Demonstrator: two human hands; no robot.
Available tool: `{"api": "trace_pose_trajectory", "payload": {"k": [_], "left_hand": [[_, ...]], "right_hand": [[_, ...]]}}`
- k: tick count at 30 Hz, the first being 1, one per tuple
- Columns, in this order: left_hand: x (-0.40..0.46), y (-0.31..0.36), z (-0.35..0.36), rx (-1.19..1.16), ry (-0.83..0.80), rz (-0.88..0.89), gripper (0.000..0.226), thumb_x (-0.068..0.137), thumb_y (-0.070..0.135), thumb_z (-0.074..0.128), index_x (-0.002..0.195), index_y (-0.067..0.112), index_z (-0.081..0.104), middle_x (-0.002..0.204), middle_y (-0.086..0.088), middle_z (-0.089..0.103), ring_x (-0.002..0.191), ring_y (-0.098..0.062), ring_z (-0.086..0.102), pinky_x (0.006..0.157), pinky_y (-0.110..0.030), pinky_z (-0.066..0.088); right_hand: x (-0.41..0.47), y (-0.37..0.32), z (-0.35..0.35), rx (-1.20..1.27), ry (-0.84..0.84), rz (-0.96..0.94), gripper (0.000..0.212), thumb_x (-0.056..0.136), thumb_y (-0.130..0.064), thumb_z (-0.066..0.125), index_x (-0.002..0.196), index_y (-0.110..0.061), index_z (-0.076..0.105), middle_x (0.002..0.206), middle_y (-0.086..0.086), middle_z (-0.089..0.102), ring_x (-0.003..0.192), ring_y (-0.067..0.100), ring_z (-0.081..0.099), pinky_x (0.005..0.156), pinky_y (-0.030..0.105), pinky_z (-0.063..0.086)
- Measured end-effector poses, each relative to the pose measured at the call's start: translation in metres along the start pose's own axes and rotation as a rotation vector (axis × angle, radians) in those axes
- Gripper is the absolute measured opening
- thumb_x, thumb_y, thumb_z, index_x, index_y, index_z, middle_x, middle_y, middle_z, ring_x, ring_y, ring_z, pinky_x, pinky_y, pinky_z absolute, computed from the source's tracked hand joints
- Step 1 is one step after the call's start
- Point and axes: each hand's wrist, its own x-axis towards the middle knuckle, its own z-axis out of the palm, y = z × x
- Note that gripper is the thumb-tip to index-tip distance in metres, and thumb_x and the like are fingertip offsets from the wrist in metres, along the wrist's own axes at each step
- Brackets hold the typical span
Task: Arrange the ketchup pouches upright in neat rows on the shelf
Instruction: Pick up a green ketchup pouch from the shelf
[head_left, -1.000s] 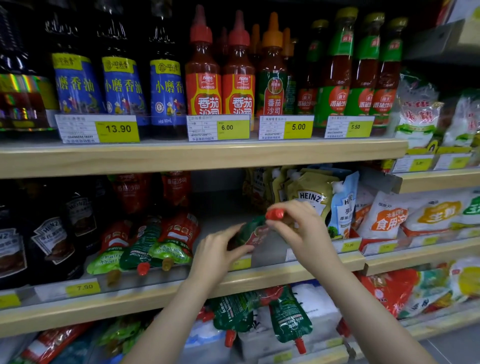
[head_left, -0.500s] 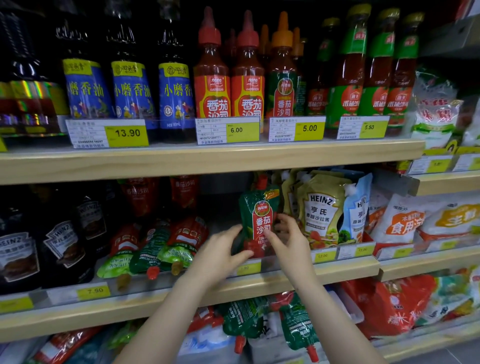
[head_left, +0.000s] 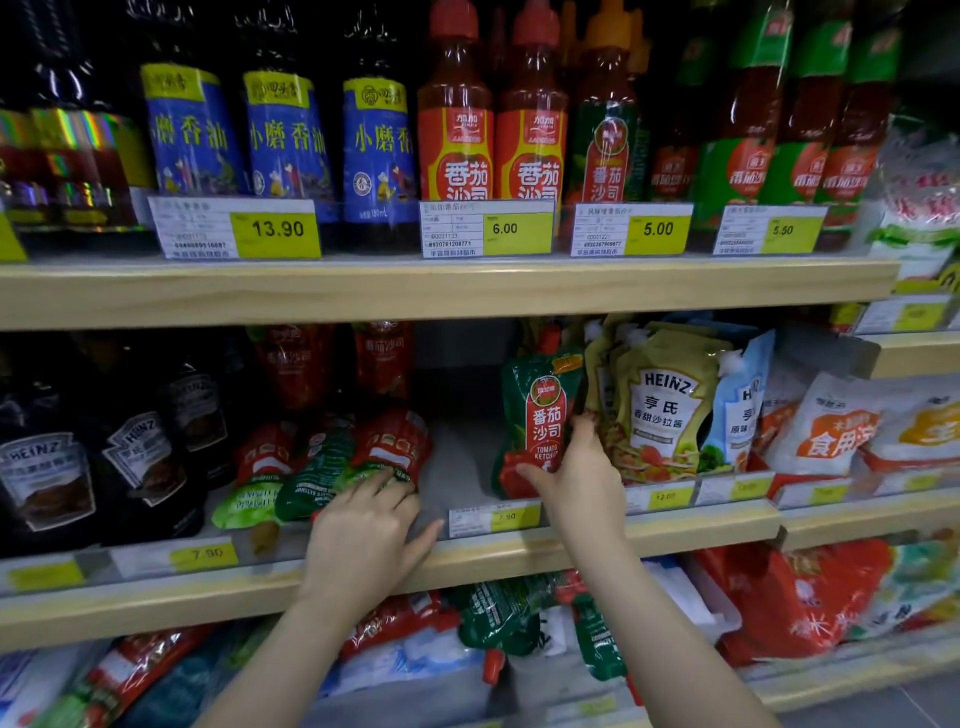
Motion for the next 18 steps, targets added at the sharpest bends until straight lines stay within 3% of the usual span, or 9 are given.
{"api": "trace_pose_trajectory", "payload": {"k": [4, 18], "left_hand": [[0.0, -0.001, 0.0, -0.013, 0.022, 0.014, 0.043, 0.081, 0.048, 0.046, 0.069, 0.016, 0.073, 0.081, -0.002, 0.073, 0.084, -0.023, 0.069, 0.073, -0.031, 0.054], [0.0, 0.0, -0.001, -0.062, -0.019, 0.005, 0.037, 0.08, 0.048, 0.054, 0.07, 0.017, 0.072, 0.08, 0.001, 0.072, 0.085, -0.02, 0.069, 0.072, -0.031, 0.055]], "right_hand": [[0.023, -0.007, 0.006, -0.045, -0.006, 0.022, 0.06, 0.076, -0.034, 0.073, 0.115, -0.008, 0.036, 0.115, 0.016, 0.058, 0.099, 0.039, 0.061, 0.075, 0.045, 0.049], [0.04, -0.007, 0.017, -0.116, 0.005, 0.069, 0.057, 0.08, -0.034, 0.069, 0.116, -0.007, 0.034, 0.117, 0.016, 0.054, 0.098, 0.04, 0.06, 0.071, 0.042, 0.047]]}}
